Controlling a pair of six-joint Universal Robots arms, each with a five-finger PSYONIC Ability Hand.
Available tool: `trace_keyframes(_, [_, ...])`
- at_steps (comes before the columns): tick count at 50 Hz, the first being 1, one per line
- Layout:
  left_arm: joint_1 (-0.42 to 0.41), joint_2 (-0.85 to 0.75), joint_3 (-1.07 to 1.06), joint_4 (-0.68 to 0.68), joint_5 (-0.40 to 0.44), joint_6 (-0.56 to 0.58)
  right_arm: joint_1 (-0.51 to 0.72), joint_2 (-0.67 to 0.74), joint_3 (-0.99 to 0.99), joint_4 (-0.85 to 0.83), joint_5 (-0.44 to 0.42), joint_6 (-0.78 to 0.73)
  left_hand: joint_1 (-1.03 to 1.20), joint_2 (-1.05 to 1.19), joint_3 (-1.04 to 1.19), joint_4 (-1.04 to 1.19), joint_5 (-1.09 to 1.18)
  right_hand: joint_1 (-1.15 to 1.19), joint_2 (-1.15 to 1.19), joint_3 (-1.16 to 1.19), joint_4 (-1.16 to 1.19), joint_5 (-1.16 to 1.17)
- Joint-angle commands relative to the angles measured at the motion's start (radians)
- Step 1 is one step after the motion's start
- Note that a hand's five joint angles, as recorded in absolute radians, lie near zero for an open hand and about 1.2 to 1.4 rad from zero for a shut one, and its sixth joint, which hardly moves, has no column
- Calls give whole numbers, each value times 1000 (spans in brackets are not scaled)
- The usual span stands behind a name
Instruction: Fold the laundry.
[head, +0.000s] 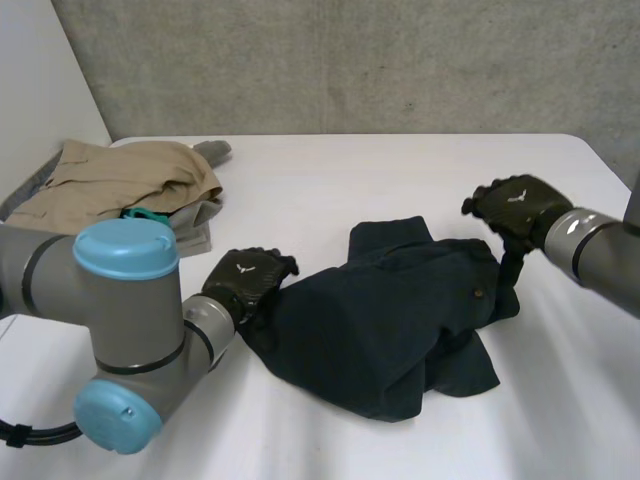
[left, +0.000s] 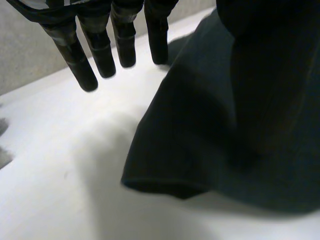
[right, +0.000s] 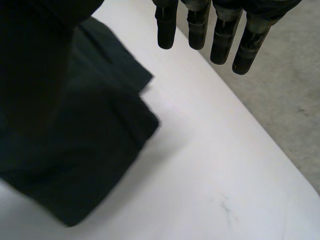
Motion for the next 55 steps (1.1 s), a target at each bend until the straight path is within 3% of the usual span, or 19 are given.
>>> trace_keyframes(1, [7, -38, 37, -38, -16, 24, -52, 124, -186, 39, -117, 9, 410, 418, 420, 419, 417, -21, -41, -33, -55, -58])
trace_keyframes(4, [6, -39, 46, -38, -9, 24, -63, 199, -264, 77, -159, 13, 788, 796, 798, 797, 796, 12, -8, 0, -21, -24])
trace_keyframes(6, [6, -38, 53, -38, -9, 24, -66, 241, -307, 100, -181, 13, 897, 906, 907, 907, 905, 22, 1, 9, -12, -15])
trace_keyframes(13, [-13, 1, 74, -38, -9, 41, -66, 420, -479, 186, -295, 13, 1044, 1053, 1054, 1054, 1052, 39, 19, 27, 5, 2])
trace_keyframes(16, [-10, 44, 89, -37, -9, 57, -60, 488, -554, 245, -332, 13, 1068, 1076, 1078, 1077, 1075, 150, 130, 138, 117, 113])
trace_keyframes(19, [-8, 45, 117, -31, -9, 86, -57, 545, -619, 269, -351, 13, 1068, 1076, 1078, 1077, 1075, 516, 496, 504, 483, 479])
trace_keyframes(22, [-8, 34, 151, -32, -9, 123, -55, 562, -660, 260, -354, 19, 1068, 1076, 1078, 1077, 1075, 1198, 1178, 1185, 1164, 1161])
trace_keyframes(24, [-8, 16, 200, -28, -10, 171, -54, 559, -685, 228, -345, 32, 1068, 1076, 1078, 1077, 1075, 1201, 1181, 1188, 1167, 1164])
trace_keyframes(28, [4, -18, 344, 18, -12, 257, -46, 463, -685, -4, -290, 184, 1068, 1076, 1078, 1077, 1075, 1201, 1181, 1188, 1167, 1164])
trace_keyframes(32, [13, -29, 544, 183, -10, 326, -40, 317, -604, -276, -205, 383, 1068, 1076, 1078, 1077, 1075, 1201, 1181, 1188, 1167, 1164])
trace_keyframes(39, [59, 10, 678, 422, -18, 335, -39, 94, -487, -612, -35, 519, 1068, 1076, 1078, 1077, 1075, 1201, 1181, 1188, 1167, 1164])
trace_keyframes(42, [59, 37, 688, 480, -16, 335, -40, 42, -463, -637, -30, 523, 1068, 1076, 1078, 1077, 1075, 1201, 1181, 1188, 1167, 1164])
trace_keyframes(47, [41, 45, 624, 474, -10, 326, -39, -7, -383, -602, -102, 528, 1068, 1076, 1078, 1077, 1075, 1201, 1181, 1188, 1167, 1164])
trace_keyframes(55, [21, 120, 263, 451, -3, 311, -37, -46, -124, -474, -181, 507, 1068, 1076, 1078, 1077, 1075, 1201, 1181, 1188, 1167, 1164])
